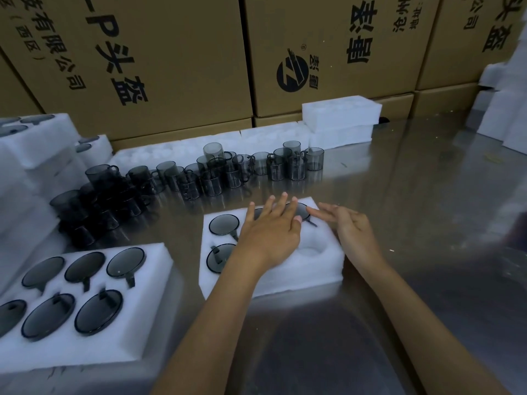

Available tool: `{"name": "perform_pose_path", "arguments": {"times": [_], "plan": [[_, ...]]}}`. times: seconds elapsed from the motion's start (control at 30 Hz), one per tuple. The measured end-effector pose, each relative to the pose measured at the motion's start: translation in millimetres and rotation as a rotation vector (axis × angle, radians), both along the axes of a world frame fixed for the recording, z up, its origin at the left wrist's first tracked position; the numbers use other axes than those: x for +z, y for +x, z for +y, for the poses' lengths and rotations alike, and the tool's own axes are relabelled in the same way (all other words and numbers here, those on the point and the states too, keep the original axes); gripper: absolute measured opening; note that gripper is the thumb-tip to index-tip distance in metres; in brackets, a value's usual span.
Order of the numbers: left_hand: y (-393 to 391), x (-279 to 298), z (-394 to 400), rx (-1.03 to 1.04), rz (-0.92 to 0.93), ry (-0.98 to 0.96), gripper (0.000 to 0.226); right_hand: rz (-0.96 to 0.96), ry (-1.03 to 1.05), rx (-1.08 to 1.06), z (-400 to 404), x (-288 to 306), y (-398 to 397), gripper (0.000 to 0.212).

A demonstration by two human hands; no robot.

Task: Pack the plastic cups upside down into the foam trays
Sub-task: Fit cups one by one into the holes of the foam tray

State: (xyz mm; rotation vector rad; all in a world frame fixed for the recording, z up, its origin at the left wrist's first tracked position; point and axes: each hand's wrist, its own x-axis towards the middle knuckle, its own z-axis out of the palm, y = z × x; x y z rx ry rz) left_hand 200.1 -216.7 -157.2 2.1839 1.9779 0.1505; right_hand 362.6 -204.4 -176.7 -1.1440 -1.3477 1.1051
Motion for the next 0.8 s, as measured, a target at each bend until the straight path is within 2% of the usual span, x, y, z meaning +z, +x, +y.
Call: {"name": "perform_pose_path", "arguments": {"times": [0.13, 0.23, 0.33, 0.4, 0.43, 0.5, 0.6, 0.7, 0.8], "plan": [[-1, 0, -1, -0.007, -0.019, 0.025, 0.055, 0.111, -0.135, 0.051, 4, 0, 4, 0.045], [-6, 7, 6, -0.01, -0.05, 0.048, 0.052, 0.115, -0.117, 0.071, 10, -2, 4, 0.038], [-23, 26, 25, 0.014, -0.276, 0.0, 0.043, 0.153, -0.121, 0.084, 18, -7, 3, 0.039], [-47, 40, 46, 0.088, -0.404, 0.056, 0.039, 0.165, -0.11, 0.071, 25, -9, 2, 0.043], [-61, 46, 58, 0.162, -0.371, 0.126, 0.038, 0.18, -0.1, 0.054, 28, -10, 1, 0.044], [-88, 53, 79, 0.36, -0.193, 0.247, 0.036, 0.193, -0.088, 0.005, 34, -11, 0, 0.044], [-120, 47, 98, 0.556, 0.018, 0.232, 0.029, 0.17, -0.083, -0.04, 37, -16, -1, 0.045], [-135, 33, 103, 0.553, 0.055, 0.163, 0.023, 0.145, -0.083, -0.037, 35, -18, -1, 0.045], [-137, 22, 98, 0.492, 0.019, 0.234, 0.018, 0.131, -0.081, -0.03, 30, -15, -2, 0.045]]}}
